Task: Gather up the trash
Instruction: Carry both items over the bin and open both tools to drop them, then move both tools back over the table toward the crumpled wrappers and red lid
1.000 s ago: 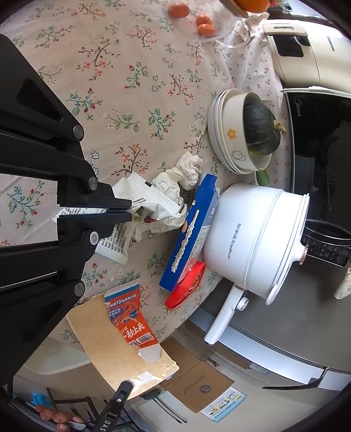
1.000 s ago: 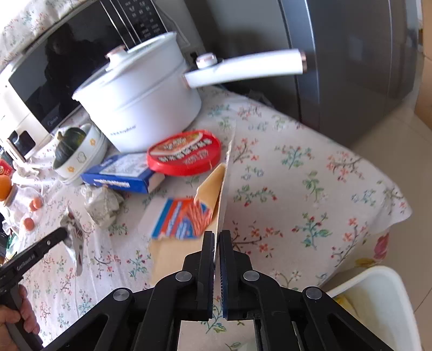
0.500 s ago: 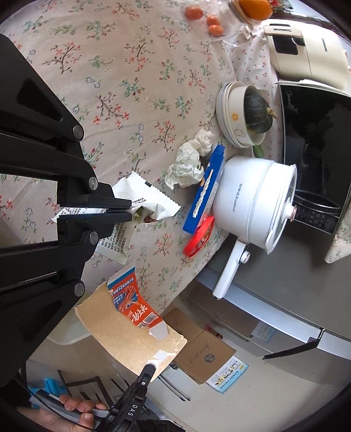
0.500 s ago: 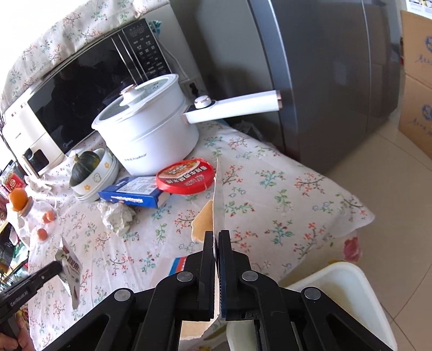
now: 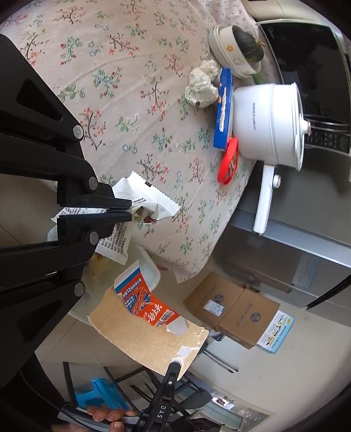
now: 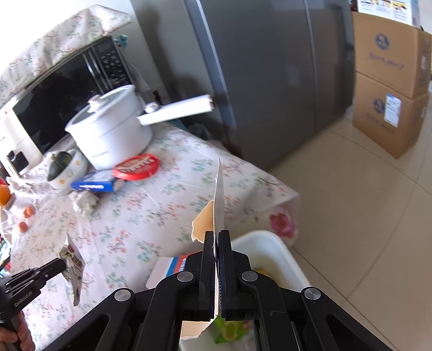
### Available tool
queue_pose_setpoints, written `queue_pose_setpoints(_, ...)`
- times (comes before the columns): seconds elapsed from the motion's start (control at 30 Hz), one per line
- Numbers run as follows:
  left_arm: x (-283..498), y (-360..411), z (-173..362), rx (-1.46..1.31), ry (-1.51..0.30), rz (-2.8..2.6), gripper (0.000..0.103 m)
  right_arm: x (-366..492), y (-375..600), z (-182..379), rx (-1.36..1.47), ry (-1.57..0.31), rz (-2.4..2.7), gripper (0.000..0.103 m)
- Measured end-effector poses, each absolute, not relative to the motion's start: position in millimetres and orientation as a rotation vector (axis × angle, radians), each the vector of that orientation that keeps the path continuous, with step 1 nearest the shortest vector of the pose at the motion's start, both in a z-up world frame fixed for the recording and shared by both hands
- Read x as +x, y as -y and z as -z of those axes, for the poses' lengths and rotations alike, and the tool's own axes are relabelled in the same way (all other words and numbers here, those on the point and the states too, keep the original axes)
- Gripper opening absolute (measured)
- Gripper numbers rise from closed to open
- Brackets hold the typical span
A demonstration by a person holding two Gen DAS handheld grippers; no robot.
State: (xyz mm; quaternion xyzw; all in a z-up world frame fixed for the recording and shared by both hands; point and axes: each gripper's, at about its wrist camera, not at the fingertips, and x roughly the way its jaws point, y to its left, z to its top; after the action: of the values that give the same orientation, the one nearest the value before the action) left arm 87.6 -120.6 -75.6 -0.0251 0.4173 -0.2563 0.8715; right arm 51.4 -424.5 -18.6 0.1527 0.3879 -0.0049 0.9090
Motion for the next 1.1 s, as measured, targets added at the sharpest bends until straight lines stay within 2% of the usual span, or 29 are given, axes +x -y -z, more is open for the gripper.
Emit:
queue_pose_setpoints(0.27,74,170,92,0.008,-0.901,0.627,0.002,46,446,55,0.304,-0.900,0.078,0.001)
queue_pose_setpoints(0.4,74,190,101,0.024,-0.913,0.677,0.002,48,450,71,0.325,-0.962,0.057,0.007)
queue_pose_setpoints(0.43,75,195,104,0.026,-0.917,0.684,0.002,48,452,75,0.340,-0.978,0.059,0.009)
queue_pose_setpoints(0.5,79,204,109,0.028,-0.924,0.702,0.002,47,455,78,0.358,-0.993,0.062,0.030)
queue_pose_setpoints(0.57,83,214,116,0.040,-0.932,0.712,0.002,45,458,77,0.367,-0.984,0.073,0.043)
queue_pose_setpoints(0.83,95,238,141,0.070,-0.987,0.769,0.004,47,462,78,0.346,-0.998,0.090,0.049)
queue_pose_setpoints(0.9,97,240,140,0.074,-0.990,0.763,0.006,47,461,76,0.333,-0.996,0.095,0.054)
queue_pose_setpoints(0.93,98,239,139,0.081,-0.997,0.759,0.009,47,461,75,0.327,-0.993,0.099,0.056)
queue_pose_setpoints(1.0,100,233,135,0.083,-1.001,0.730,0.023,47,461,71,0.321,-0.980,0.101,0.067)
queue_pose_setpoints(1.07,102,220,130,0.064,-0.986,0.697,0.052,49,460,68,0.317,-0.971,0.093,0.069)
queue_pose_setpoints(1.1,103,213,126,0.055,-0.978,0.677,0.056,50,460,68,0.314,-0.971,0.093,0.069)
